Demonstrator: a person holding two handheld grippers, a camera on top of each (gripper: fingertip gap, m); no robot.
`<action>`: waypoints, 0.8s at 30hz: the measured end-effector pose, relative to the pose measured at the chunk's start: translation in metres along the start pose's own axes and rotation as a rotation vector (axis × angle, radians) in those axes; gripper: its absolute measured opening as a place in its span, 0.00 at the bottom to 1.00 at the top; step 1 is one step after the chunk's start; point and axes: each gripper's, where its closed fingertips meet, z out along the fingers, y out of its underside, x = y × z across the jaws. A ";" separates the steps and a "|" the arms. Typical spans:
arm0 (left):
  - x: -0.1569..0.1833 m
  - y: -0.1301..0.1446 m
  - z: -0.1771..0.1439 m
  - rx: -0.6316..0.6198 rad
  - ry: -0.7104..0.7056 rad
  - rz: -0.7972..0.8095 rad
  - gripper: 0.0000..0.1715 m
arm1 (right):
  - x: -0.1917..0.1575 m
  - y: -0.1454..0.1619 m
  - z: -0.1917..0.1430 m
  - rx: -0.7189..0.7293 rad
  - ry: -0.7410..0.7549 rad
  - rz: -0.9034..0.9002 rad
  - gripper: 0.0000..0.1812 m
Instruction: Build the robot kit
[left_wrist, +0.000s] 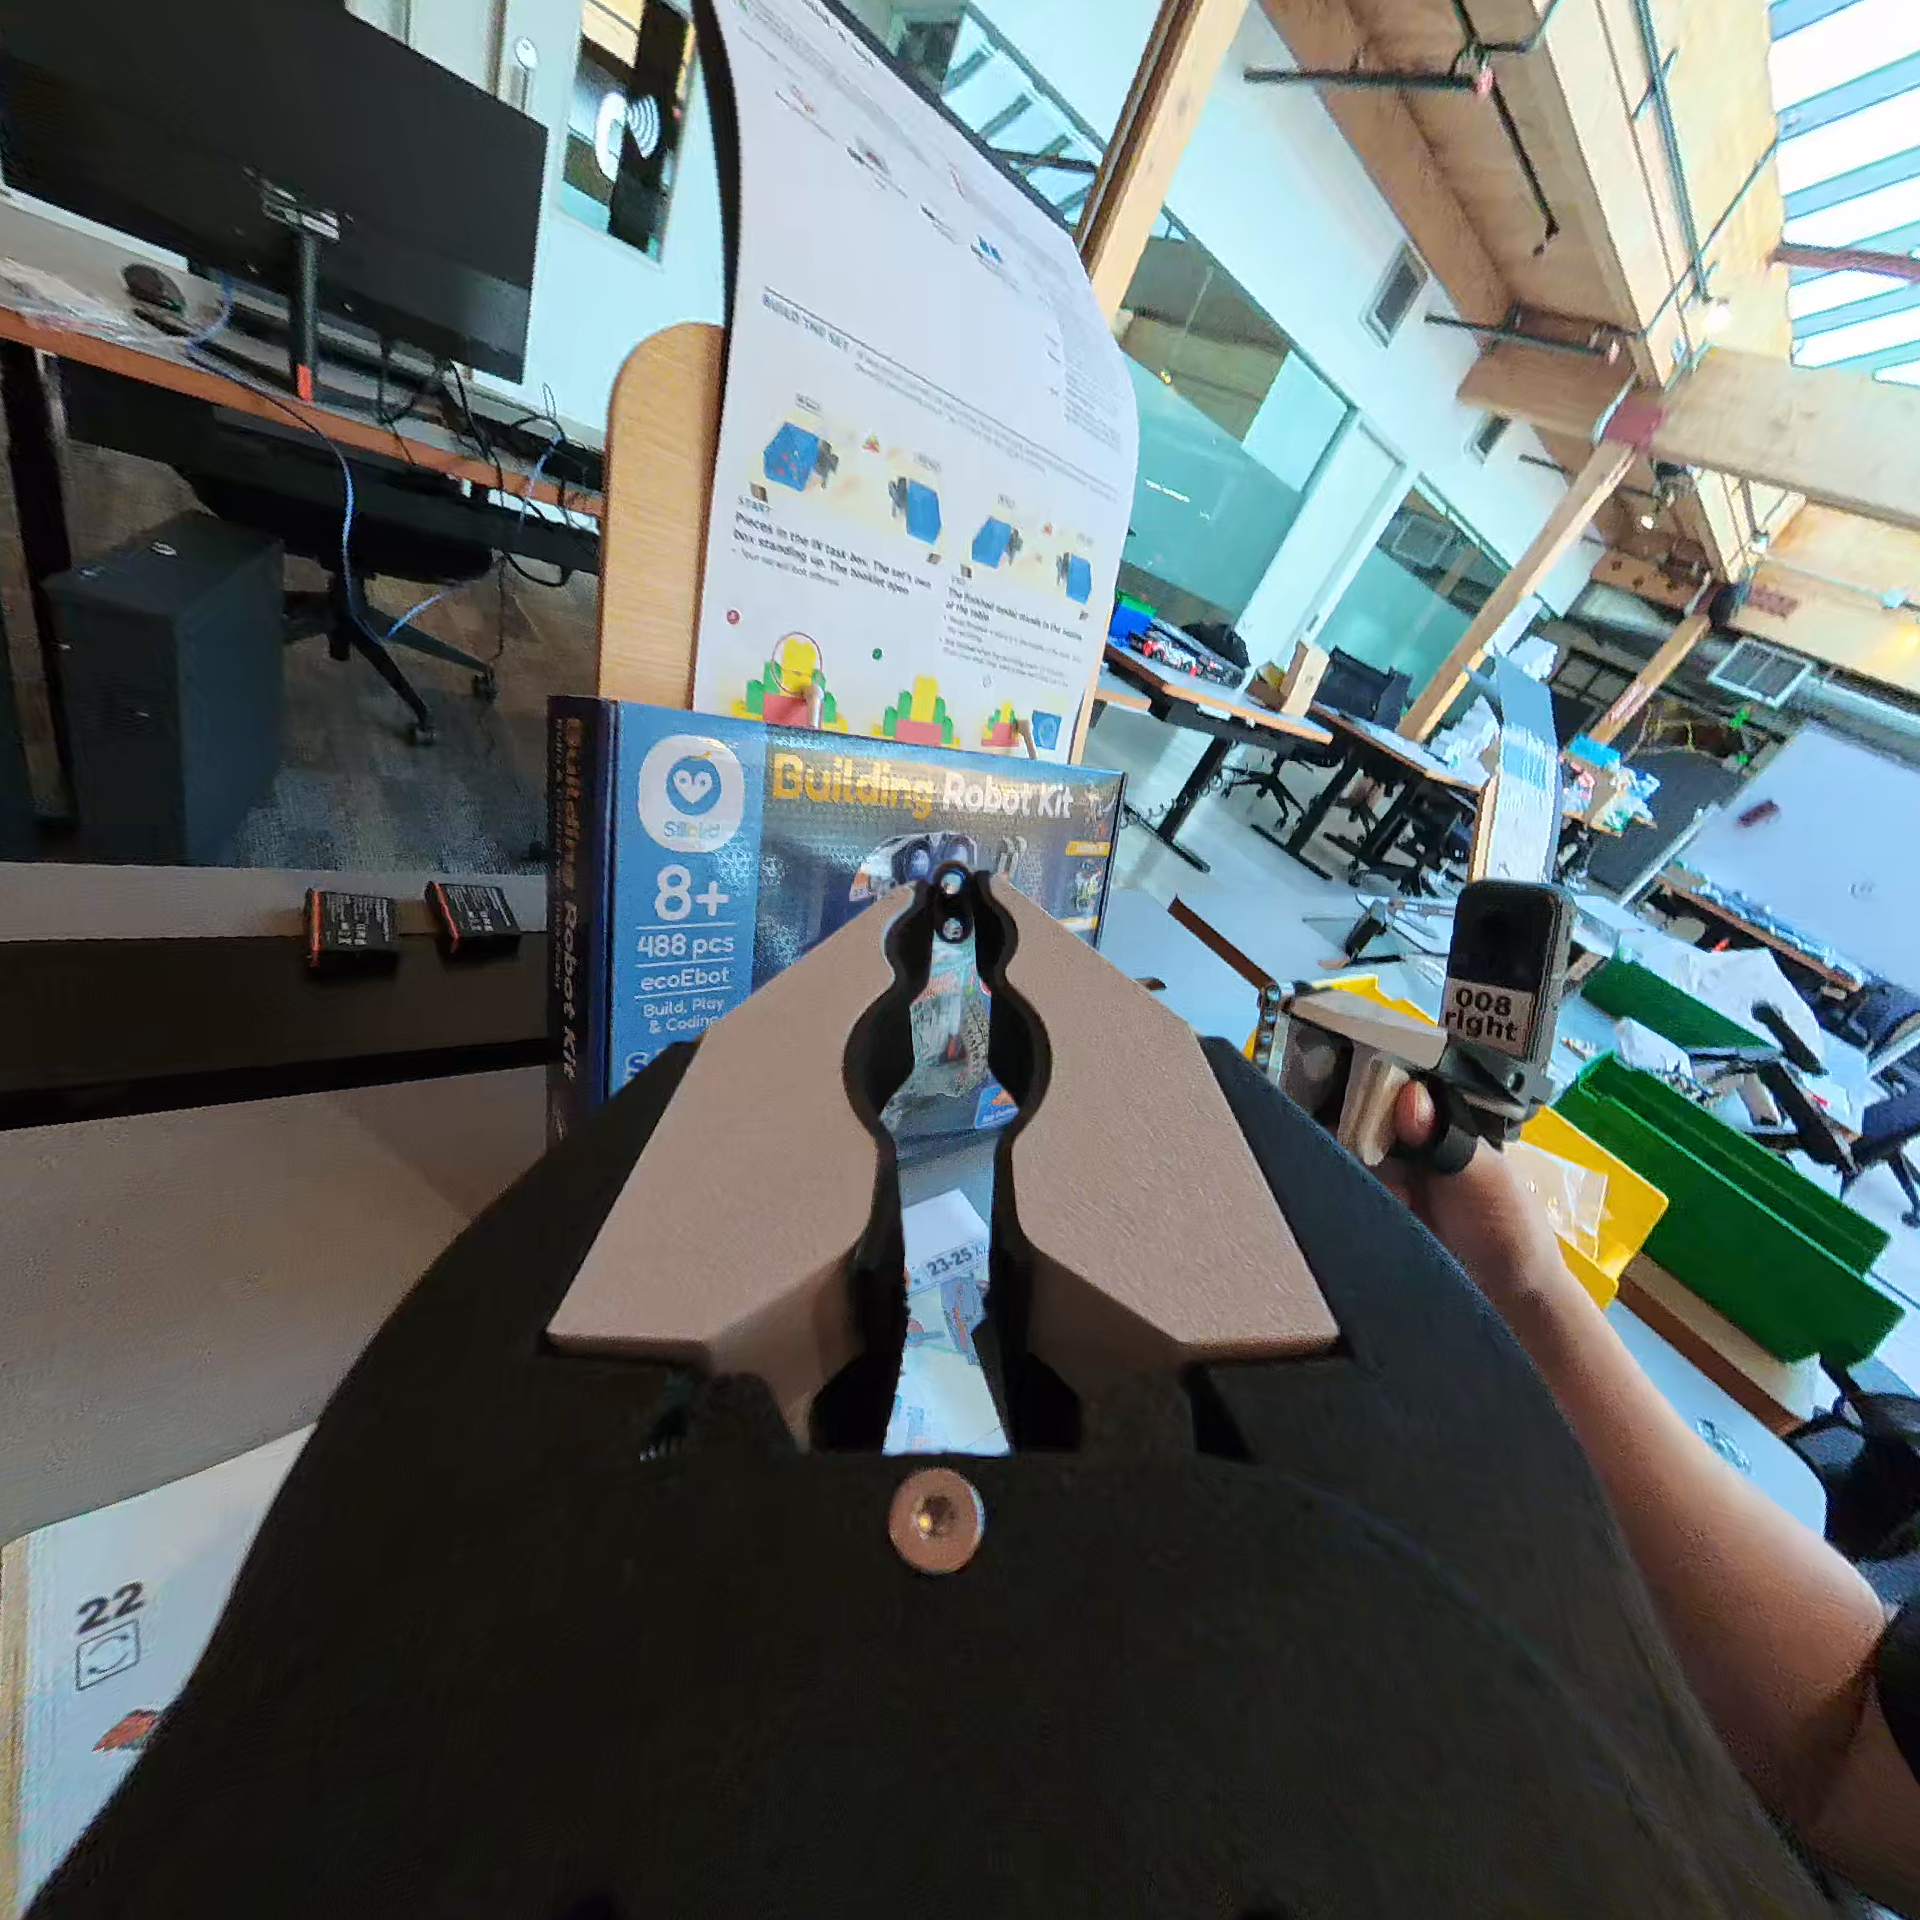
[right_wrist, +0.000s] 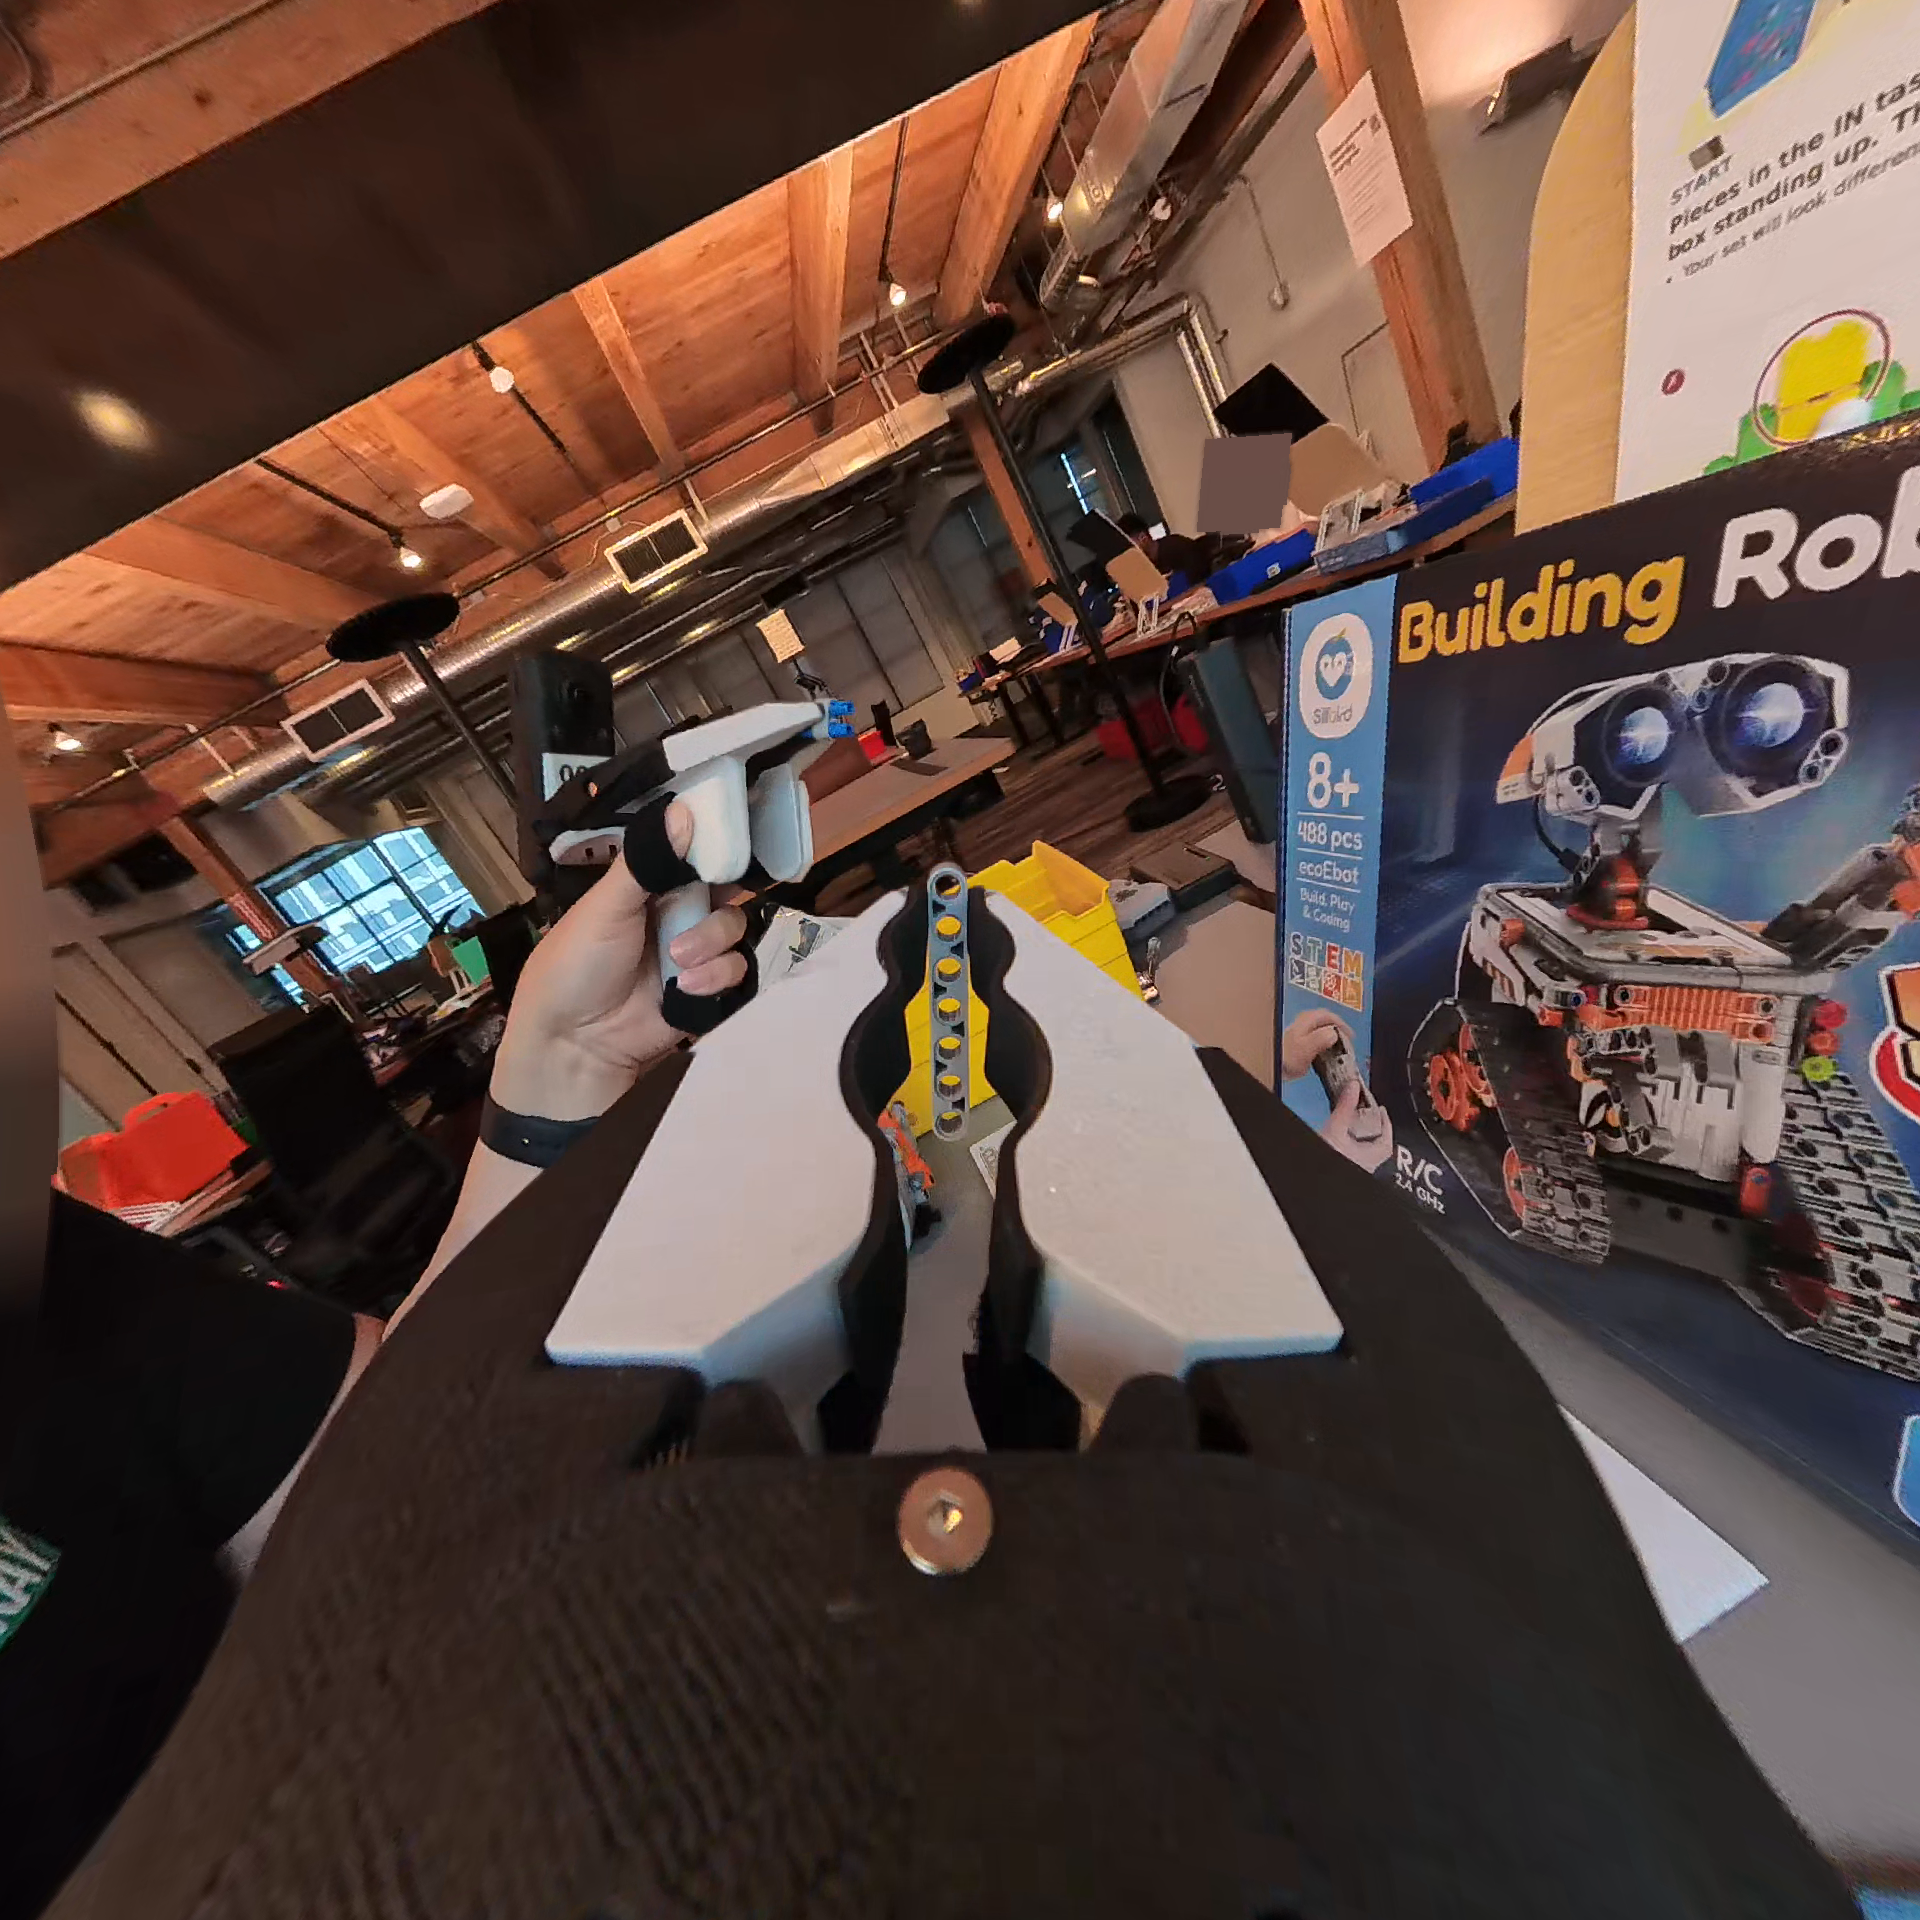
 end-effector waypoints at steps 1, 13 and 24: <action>0.002 0.002 0.001 -0.013 0.003 0.007 0.03 | 0.000 -0.003 -0.001 0.007 0.001 -0.001 0.03; -0.022 -0.071 -0.072 0.360 -0.156 0.039 0.03 | 0.006 -0.066 -0.052 0.219 0.050 -0.014 0.02; -0.015 -0.073 -0.070 0.400 -0.130 0.033 0.03 | 0.015 -0.079 -0.068 0.278 0.100 -0.024 0.02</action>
